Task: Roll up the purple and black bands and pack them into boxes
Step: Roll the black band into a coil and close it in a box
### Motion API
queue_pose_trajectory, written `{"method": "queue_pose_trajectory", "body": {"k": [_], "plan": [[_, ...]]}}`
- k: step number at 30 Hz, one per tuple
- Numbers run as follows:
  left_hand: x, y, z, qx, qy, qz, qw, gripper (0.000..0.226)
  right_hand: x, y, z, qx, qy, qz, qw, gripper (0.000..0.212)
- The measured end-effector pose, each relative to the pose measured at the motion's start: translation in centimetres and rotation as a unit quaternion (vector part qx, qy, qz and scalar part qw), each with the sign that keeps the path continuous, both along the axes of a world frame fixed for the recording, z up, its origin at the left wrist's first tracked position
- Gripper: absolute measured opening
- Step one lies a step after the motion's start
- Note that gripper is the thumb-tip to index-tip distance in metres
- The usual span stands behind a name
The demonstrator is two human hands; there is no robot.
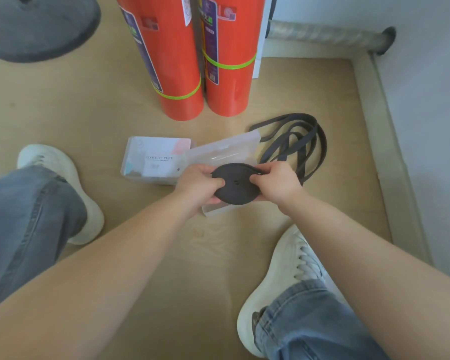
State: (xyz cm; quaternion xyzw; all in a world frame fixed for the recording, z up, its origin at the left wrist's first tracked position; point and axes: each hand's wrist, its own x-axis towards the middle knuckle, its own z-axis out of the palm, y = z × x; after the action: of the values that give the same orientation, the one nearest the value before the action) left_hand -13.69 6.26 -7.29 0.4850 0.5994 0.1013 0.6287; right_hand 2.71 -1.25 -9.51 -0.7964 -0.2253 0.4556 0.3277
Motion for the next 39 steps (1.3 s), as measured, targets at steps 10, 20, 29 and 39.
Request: {"method": "queue_pose_trajectory", "body": {"k": [10, 20, 29, 39], "plan": [[-0.5, 0.6, -1.4, 0.039, 0.084, -0.085, 0.992, 0.011, 0.8, 2.0, 0.3, -0.065, -0.054, 0.131, 0.988, 0.025], [-1.7, 0.5, -1.8, 0.212, 0.122, -0.281, 0.928, 0.057, -0.3, 2.6, 1.4, -0.079, -0.162, 0.211, 0.961, 0.022], [-3.6, 0.8, -2.0, 0.285, 0.169, -0.407, 0.852, 0.072, -1.8, 0.6, 1.1, -0.081, -0.108, 0.173, 0.976, 0.019], [-3.4, 0.2, -2.0, 0.323, 0.173, -0.394, 0.843, 0.048, -0.8, 1.4, 1.3, -0.088, -0.102, 0.32, 0.938, 0.049]]}}
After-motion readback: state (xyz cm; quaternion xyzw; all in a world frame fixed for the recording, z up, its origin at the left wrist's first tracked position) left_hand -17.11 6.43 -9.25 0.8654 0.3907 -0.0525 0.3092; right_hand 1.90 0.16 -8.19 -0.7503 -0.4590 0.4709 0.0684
